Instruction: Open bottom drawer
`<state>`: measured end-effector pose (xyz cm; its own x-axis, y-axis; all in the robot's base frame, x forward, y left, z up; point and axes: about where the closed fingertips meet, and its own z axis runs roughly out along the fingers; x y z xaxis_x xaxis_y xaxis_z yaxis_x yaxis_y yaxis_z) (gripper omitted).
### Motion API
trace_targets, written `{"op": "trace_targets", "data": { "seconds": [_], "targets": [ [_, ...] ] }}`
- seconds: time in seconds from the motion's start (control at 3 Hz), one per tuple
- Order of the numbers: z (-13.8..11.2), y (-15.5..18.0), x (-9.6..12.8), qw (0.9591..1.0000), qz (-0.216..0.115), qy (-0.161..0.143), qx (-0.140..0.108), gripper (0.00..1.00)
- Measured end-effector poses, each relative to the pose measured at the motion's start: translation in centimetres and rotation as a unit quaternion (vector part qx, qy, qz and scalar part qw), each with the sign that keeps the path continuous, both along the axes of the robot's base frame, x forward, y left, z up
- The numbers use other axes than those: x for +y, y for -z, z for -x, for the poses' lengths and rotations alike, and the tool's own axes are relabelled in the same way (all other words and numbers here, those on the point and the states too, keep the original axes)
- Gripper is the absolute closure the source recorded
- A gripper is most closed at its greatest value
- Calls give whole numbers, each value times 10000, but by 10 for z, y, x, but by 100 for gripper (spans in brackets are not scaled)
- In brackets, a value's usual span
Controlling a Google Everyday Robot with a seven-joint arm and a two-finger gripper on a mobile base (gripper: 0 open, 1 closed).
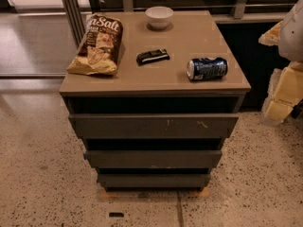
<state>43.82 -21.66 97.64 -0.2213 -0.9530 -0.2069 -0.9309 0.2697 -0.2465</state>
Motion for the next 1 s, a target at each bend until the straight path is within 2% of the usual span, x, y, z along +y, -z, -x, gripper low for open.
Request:
{"op": "trace_targets", "data": {
  "seconds": [0.33,0.67,1.0],
  "targets": [
    [0,0,0,10000,0,0,0,0],
    [0,-1,1,9998,37,33,-169,0],
    [9,44,-11,9990,-362,267,-83,0]
  ]
}}
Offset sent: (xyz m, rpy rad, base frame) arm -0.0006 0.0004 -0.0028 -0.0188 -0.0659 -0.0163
